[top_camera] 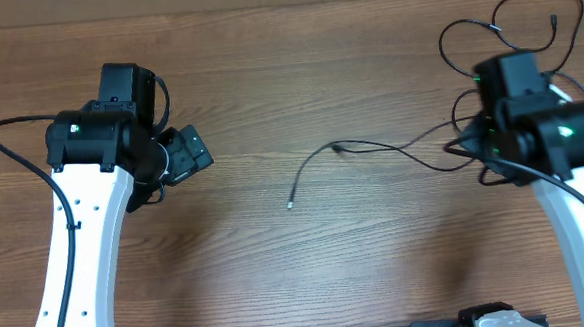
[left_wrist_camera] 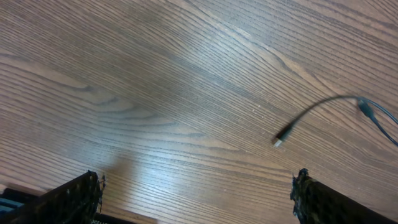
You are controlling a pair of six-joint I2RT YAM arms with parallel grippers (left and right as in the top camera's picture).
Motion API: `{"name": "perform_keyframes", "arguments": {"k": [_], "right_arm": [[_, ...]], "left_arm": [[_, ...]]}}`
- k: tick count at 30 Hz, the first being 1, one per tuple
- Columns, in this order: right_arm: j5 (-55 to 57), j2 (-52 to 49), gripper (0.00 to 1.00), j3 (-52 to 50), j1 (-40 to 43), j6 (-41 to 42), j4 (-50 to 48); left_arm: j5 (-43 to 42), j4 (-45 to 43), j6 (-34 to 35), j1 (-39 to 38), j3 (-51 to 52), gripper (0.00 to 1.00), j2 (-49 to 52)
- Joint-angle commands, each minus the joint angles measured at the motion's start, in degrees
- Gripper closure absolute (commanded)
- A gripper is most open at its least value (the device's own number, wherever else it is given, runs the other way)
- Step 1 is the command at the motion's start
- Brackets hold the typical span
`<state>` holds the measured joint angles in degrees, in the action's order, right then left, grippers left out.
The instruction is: Untangle cables
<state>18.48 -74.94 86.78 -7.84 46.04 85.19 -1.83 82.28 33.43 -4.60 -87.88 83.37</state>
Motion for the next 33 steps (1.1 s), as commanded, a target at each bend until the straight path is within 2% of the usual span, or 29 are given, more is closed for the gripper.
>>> {"name": "perform_keyframes", "arguments": {"k": [1,5,12,19,20,23,24,26,29,33], "right_arm": [[2.47,2.73,0.96,1.46,2.10,-4.31,1.11],[6.14,4.02,0.96,1.46,6.34,-2.16,3.50],[7.43,4.22,0.96,1.46,22.16,-2.23,5.20],[7.39,3.34,0.84,1.42,34.67,-2.84,3.41],[7.02,3.02,0.79,1.42,35.93,-2.82,3.41],[4.44,2.12,0.47,1.42,37.68,-2.84,3.39],[3.13,1.84,0.44,1.42,37.81,-2.84,3.34],[-1.14,1.18,0.41,1.42,37.79,-3.23,3.17],[-11.85,-0.17,0.40,1.31,36.94,-9.35,1.97],[-24.59,-2.82,0.34,0.96,33.51,-17.59,0.90]], "left_arm": [[0.76,-0.02,-0.66,0.17,-1.20,0.01,-0.59],[0.76,-0.02,-0.66,0.17,-1.20,0.00,-0.59],[0.76,-0.02,-0.66,0.17,-1.20,0.00,-0.59],[0.76,-0.02,-0.66,0.17,-1.20,0.01,-0.59],[0.76,-0.02,-0.66,0.17,-1.20,0.00,-0.59],[0.76,-0.02,-0.66,0.17,-1.20,0.00,-0.59],[0.76,-0.04,-0.66,0.17,-1.20,0.00,-0.59],[0.76,-0.02,-0.66,0.17,-1.20,0.00,-0.59],[0.76,-0.02,-0.66,0.17,-1.20,0.00,-0.59],[0.76,-0.02,-0.66,0.17,-1.20,0.00,-0.59]]}}
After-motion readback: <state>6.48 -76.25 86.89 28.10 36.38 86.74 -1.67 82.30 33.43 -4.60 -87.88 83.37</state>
